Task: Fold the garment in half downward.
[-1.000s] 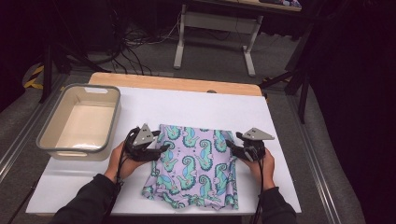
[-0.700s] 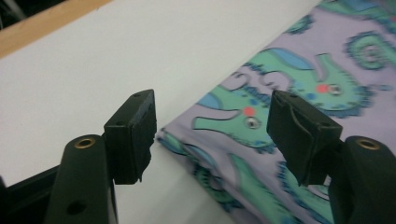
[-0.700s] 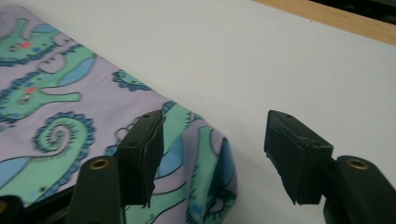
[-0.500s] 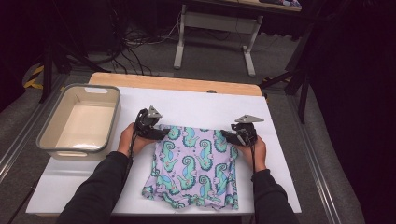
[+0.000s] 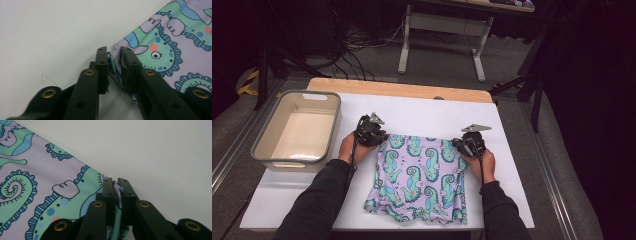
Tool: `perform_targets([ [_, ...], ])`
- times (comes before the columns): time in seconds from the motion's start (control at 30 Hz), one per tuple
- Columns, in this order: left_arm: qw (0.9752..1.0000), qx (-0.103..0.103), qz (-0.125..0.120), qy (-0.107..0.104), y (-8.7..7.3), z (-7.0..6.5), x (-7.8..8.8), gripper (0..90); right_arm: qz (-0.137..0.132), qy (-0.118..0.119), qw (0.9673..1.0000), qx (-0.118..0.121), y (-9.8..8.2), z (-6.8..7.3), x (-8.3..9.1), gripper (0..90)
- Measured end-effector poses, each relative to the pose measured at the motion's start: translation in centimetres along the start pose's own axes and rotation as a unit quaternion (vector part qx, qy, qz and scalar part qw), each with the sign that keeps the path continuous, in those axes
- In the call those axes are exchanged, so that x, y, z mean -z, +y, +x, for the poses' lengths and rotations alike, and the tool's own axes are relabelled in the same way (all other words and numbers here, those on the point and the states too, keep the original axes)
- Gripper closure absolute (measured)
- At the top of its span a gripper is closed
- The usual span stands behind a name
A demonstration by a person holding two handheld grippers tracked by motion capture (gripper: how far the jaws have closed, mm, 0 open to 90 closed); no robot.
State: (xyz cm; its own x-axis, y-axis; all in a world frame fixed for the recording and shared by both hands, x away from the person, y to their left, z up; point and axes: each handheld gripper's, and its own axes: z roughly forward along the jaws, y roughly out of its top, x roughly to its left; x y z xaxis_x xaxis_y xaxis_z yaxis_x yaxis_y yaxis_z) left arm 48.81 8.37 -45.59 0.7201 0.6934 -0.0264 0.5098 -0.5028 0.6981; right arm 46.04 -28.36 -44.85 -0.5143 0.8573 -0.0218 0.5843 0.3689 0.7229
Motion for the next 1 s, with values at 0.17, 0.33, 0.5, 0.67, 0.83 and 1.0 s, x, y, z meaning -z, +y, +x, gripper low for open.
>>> perform_targets([
  [0.17, 0.9995, -0.017, -0.003, 0.026, 0.3, 0.0, 0.4, 86.2, -0.029, -0.010, 0.9995, -0.010, 0.1, -0.4, 0.7, 86.3],
  [0.33, 0.9980, -0.015, -0.026, 0.055, 1.0, -0.2, 0.8, 86.8, -0.041, -0.027, 0.9988, 0.004, 0.8, -0.2, 0.8, 86.4],
  [0.5, 0.9951, -0.018, -0.046, 0.086, 1.9, 0.1, 1.4, 86.8, -0.062, -0.047, 0.9969, 0.014, 2.2, -0.3, 1.0, 86.4],
  [0.67, 0.9927, -0.019, -0.051, 0.107, 2.7, 0.5, 1.5, 86.7, -0.071, -0.057, 0.9957, 0.017, 3.5, -0.4, 0.5, 86.4],
  [0.83, 0.9920, -0.008, -0.050, 0.116, 2.9, 1.1, 1.2, 86.6, -0.083, -0.059, 0.9947, 0.010, 4.4, -0.4, -0.1, 86.1],
  [1.0, 0.9898, 0.005, -0.059, 0.129, 2.8, 1.0, 0.8, 79.8, -0.081, -0.083, 0.9933, 0.007, 4.7, -0.2, -1.2, 74.3],
])
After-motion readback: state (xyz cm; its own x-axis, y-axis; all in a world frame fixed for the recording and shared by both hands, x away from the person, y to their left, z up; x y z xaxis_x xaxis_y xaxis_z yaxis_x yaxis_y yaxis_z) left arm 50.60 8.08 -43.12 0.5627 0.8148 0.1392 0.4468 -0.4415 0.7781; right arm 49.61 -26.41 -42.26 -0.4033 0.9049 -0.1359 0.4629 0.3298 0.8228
